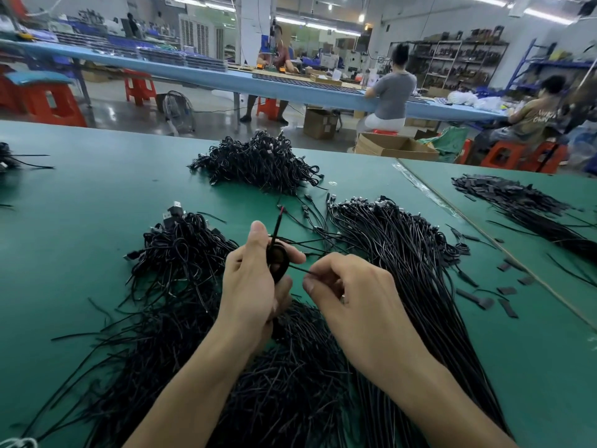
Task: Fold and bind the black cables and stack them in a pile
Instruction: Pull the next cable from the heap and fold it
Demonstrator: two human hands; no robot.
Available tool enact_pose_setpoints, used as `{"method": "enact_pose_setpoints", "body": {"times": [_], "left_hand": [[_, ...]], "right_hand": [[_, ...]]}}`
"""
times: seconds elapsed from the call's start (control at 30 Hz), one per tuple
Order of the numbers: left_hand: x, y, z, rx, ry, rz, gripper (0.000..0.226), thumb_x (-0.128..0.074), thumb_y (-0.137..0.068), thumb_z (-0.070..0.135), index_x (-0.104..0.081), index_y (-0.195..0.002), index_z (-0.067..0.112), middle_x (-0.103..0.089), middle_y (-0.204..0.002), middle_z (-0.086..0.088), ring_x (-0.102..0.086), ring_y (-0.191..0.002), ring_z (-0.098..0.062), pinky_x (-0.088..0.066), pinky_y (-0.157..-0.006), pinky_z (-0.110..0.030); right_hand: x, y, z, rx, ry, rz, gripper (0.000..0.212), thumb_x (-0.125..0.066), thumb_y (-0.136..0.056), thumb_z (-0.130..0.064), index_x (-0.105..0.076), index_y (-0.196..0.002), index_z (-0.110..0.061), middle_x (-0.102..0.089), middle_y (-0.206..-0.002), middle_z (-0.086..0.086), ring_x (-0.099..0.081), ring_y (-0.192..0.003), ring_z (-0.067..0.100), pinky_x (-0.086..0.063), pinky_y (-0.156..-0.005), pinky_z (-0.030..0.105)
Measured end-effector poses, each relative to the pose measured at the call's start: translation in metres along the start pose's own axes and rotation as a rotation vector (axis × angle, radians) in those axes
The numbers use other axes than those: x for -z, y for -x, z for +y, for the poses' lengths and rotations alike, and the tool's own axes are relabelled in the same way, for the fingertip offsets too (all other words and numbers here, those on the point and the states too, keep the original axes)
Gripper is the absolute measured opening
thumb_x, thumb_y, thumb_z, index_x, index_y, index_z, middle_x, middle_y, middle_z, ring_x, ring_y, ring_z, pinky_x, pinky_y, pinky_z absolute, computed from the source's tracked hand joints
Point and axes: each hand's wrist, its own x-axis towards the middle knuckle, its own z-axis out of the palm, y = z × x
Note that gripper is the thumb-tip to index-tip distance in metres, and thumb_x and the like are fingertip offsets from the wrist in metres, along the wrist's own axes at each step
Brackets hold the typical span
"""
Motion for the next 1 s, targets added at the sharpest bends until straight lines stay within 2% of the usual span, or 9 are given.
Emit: {"method": "enact_pose_setpoints", "body": {"times": [0.17,0.3,0.5,0.67,0.8,0.87,0.9,0.97,1.0], "left_hand": [[-0.002,-0.001,-0.001,-0.006,0.004,0.025,0.069,-0.034,-0.106,0.048,-0.067,-0.054,0.017,-0.033,-0.036,-0.001,-0.025,-0.027,-0.011,-0.025,-0.036,-0.016],[-0.003,0.001,0.0,-0.008,0.023,-0.004,0.065,-0.034,-0.106,0.045,-0.066,-0.057,0.017,-0.031,-0.041,-0.001,-0.025,-0.028,-0.01,-0.024,-0.035,-0.016],[-0.003,0.002,0.001,0.001,0.034,-0.005,0.065,-0.034,-0.107,0.041,-0.065,-0.054,0.017,-0.03,-0.037,0.0,-0.024,-0.026,-0.01,-0.023,-0.034,-0.016],[-0.001,0.0,-0.003,0.014,-0.083,-0.041,0.062,-0.037,-0.105,0.044,-0.052,-0.059,0.006,-0.035,-0.044,-0.002,-0.027,-0.035,-0.014,-0.021,-0.037,-0.02],[0.006,0.002,-0.009,0.038,-0.129,-0.23,0.066,-0.04,-0.104,0.048,-0.033,-0.068,-0.007,-0.014,-0.062,-0.015,-0.011,-0.05,-0.022,-0.015,-0.043,-0.03],[0.009,0.002,-0.009,0.098,-0.118,-0.35,0.061,-0.041,-0.106,0.044,-0.043,-0.07,-0.006,-0.014,-0.06,-0.014,-0.011,-0.046,-0.019,-0.014,-0.041,-0.025],[0.009,0.003,-0.01,0.143,-0.123,-0.394,0.054,-0.042,-0.106,0.041,-0.053,-0.068,0.004,-0.018,-0.057,-0.01,-0.013,-0.043,-0.015,-0.015,-0.041,-0.023],[0.01,0.004,-0.01,0.26,-0.131,-0.42,0.043,-0.045,-0.104,0.041,-0.063,-0.072,0.019,-0.029,-0.052,-0.001,-0.021,-0.038,-0.009,-0.014,-0.042,-0.02],[0.01,0.004,-0.01,0.315,-0.129,-0.423,0.044,-0.046,-0.102,0.049,-0.063,-0.073,0.02,-0.033,-0.052,0.002,-0.024,-0.037,-0.008,-0.015,-0.041,-0.019]], "right_hand": [[0.0,0.004,-0.006,0.094,0.028,0.101,0.01,-0.068,-0.091,-0.038,-0.067,-0.099,-0.032,-0.061,-0.087,-0.019,-0.059,-0.082,0.0,-0.047,-0.07,0.015],[0.002,0.002,-0.006,0.089,0.022,0.15,0.008,-0.069,-0.092,-0.023,-0.072,-0.097,-0.028,-0.063,-0.087,-0.018,-0.059,-0.083,0.0,-0.044,-0.074,0.009],[0.001,0.004,-0.009,0.119,0.058,0.028,0.011,-0.065,-0.096,-0.021,-0.073,-0.098,-0.028,-0.056,-0.091,-0.015,-0.056,-0.082,0.002,-0.043,-0.071,0.009],[0.004,0.007,-0.015,0.374,0.402,-0.098,0.016,-0.071,-0.088,-0.007,-0.067,-0.096,-0.02,-0.052,-0.093,-0.007,-0.052,-0.085,0.012,-0.053,-0.074,0.029],[0.014,0.003,-0.017,0.596,0.558,-0.077,0.01,-0.065,-0.086,-0.006,-0.065,-0.091,-0.014,-0.057,-0.094,0.0,-0.051,-0.087,0.019,-0.045,-0.074,0.033],[0.022,-0.002,-0.017,0.701,0.549,-0.058,0.008,-0.061,-0.09,-0.008,-0.066,-0.09,-0.013,-0.06,-0.097,0.002,-0.053,-0.092,0.02,-0.044,-0.079,0.033],[0.027,-0.001,-0.013,0.728,0.547,-0.074,0.008,-0.061,-0.091,-0.008,-0.066,-0.091,-0.013,-0.061,-0.1,0.002,-0.053,-0.095,0.02,-0.044,-0.082,0.033],[0.025,-0.005,-0.021,0.661,0.508,-0.201,0.01,-0.056,-0.094,-0.004,-0.066,-0.092,-0.007,-0.062,-0.105,0.008,-0.054,-0.099,0.023,-0.047,-0.087,0.035],[0.024,0.003,-0.019,0.55,0.459,-0.287,0.024,-0.042,-0.1,-0.001,-0.064,-0.093,0.005,-0.06,-0.107,0.021,-0.054,-0.103,0.03,-0.047,-0.09,0.039]]}}
